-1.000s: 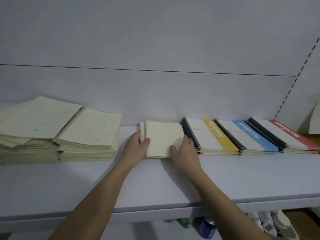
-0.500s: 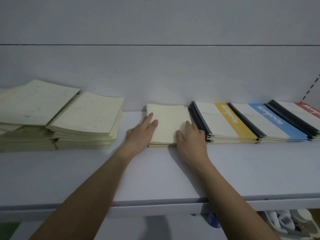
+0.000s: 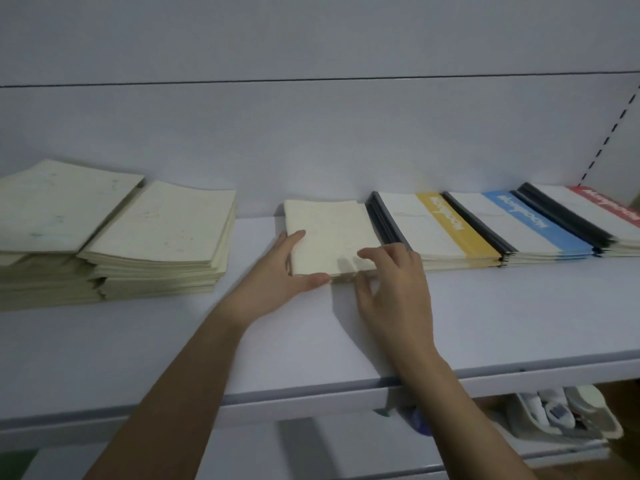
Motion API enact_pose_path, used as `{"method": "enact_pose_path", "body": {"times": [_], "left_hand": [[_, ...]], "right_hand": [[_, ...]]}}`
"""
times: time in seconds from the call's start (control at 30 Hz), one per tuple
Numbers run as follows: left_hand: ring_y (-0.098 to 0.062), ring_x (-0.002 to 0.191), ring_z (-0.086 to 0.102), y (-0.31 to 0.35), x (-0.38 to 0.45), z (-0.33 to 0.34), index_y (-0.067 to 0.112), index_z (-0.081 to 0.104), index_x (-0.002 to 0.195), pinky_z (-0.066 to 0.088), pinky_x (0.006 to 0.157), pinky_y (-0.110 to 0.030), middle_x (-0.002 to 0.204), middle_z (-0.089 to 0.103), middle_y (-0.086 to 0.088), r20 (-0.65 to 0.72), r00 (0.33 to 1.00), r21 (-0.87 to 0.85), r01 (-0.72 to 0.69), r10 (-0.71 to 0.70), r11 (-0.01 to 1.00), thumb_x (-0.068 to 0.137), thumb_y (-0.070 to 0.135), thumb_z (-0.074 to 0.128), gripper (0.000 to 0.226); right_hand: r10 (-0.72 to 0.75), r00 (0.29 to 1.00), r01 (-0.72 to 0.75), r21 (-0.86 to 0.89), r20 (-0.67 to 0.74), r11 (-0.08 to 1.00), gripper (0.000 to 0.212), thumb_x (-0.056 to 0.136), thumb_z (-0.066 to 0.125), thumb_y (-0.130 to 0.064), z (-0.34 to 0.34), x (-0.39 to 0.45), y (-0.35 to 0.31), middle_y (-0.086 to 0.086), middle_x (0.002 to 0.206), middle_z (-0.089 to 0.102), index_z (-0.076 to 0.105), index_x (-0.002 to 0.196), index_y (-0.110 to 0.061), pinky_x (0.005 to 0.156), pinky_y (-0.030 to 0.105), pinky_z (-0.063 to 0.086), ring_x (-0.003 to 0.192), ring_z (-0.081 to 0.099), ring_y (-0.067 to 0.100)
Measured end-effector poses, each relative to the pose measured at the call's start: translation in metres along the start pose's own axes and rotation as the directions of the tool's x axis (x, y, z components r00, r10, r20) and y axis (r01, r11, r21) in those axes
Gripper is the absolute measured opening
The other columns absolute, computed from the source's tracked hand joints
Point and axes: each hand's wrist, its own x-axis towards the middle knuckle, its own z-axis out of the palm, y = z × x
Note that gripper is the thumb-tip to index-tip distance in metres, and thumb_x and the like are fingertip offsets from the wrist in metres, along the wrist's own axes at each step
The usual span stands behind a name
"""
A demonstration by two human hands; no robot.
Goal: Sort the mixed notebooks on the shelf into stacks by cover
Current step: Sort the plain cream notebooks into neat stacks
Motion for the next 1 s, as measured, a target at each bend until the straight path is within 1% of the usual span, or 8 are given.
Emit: {"method": "enact_pose_path", "body": {"times": [0.13,0.4,0.5,0.57,0.67,0.73,0.83,1.0], "left_hand": [[-0.005,0.134,0.040,0.000,0.001,0.001,0.011,0.034,0.150,0.032,0.101,-0.009,0.151,0.034,0.013,-0.041,0.998,0.027,-0.037,0.038,0.999,0.081,0.024,0.077,0.082],[-0.001,0.135,0.033,0.004,-0.004,0.007,0.020,0.036,0.149,0.027,0.109,-0.019,0.147,0.034,0.018,-0.135,0.988,0.155,-0.048,0.069,0.987,0.087,0.043,0.067,0.073],[-0.007,0.145,0.019,0.016,-0.016,0.016,0.022,0.040,0.145,0.016,0.118,-0.026,0.157,0.027,0.008,-0.282,0.939,0.299,-0.108,0.196,0.948,0.097,0.042,0.051,0.053],[-0.009,0.147,0.016,0.022,-0.033,0.009,0.024,0.044,0.143,0.016,0.121,-0.036,0.157,0.030,0.005,-0.279,0.914,0.360,-0.186,0.295,0.914,0.100,0.040,0.046,0.046],[-0.006,0.142,0.026,0.027,-0.059,-0.037,0.024,0.053,0.135,0.020,0.117,-0.030,0.146,0.046,0.007,-0.241,0.892,0.473,-0.237,0.383,0.849,0.101,0.038,0.043,0.038],[-0.006,0.126,0.041,0.026,-0.072,-0.083,0.022,0.062,0.122,0.027,0.105,-0.022,0.130,0.060,0.006,-0.250,0.881,0.536,-0.219,0.401,0.815,0.102,0.034,0.043,0.030],[-0.014,0.114,0.053,0.019,-0.088,-0.156,0.027,0.064,0.114,0.038,0.097,-0.031,0.120,0.065,0.009,-0.298,0.900,0.598,-0.083,0.317,0.797,0.101,0.039,0.041,0.029],[-0.019,0.129,0.046,-0.014,-0.108,-0.240,0.025,0.054,0.133,0.035,0.106,-0.038,0.138,0.056,0.002,-0.285,0.935,0.768,0.093,0.209,0.633,0.096,0.059,0.035,0.054]], "right_hand": [[0.082,0.995,-0.088,0.092,0.063,0.992,0.007,0.088,0.057,-0.021,-0.006,0.002,-0.004,-0.006,0.067,0.059,0.060,0.082,-0.019,0.055,0.025,0.041,0.061,0.052,0.012],[0.045,0.988,-0.051,0.036,0.145,0.998,0.024,0.093,0.048,-0.024,-0.001,0.000,0.002,0.001,0.069,0.057,0.055,0.073,-0.012,0.054,0.035,0.036,0.065,0.049,0.020],[0.093,0.986,-0.108,0.102,0.140,0.989,0.020,0.093,0.049,-0.024,-0.005,0.001,0.001,-0.003,0.072,0.062,0.060,0.079,-0.016,0.058,0.034,0.045,0.066,0.054,0.014],[0.094,0.987,-0.109,0.113,0.129,0.988,0.018,0.093,0.050,-0.024,-0.006,0.002,-0.002,-0.005,0.072,0.063,0.060,0.079,-0.018,0.062,0.038,0.049,0.067,0.056,0.013],[0.065,0.987,-0.088,0.149,0.148,0.985,0.016,0.093,0.054,-0.021,-0.005,0.003,-0.019,-0.007,0.072,0.064,0.063,0.080,-0.019,0.065,0.039,0.049,0.068,0.057,0.011],[0.039,0.981,-0.080,0.213,0.191,0.974,0.015,0.094,0.055,-0.020,0.000,0.005,-0.047,-0.008,0.075,0.065,0.064,0.083,-0.019,0.065,0.036,0.048,0.071,0.058,0.008],[-0.116,0.953,0.049,0.234,0.280,0.971,0.011,0.094,0.053,-0.028,0.018,0.013,-0.107,-0.011,0.089,0.065,0.064,0.092,-0.024,0.071,0.029,0.047,0.082,0.057,0.006],[-0.283,0.846,0.271,0.093,0.451,0.958,0.048,0.092,0.053,-0.053,0.066,0.037,-0.206,-0.005,0.132,0.054,0.054,0.129,-0.022,0.097,0.036,0.040,0.122,0.045,0.015]]}}
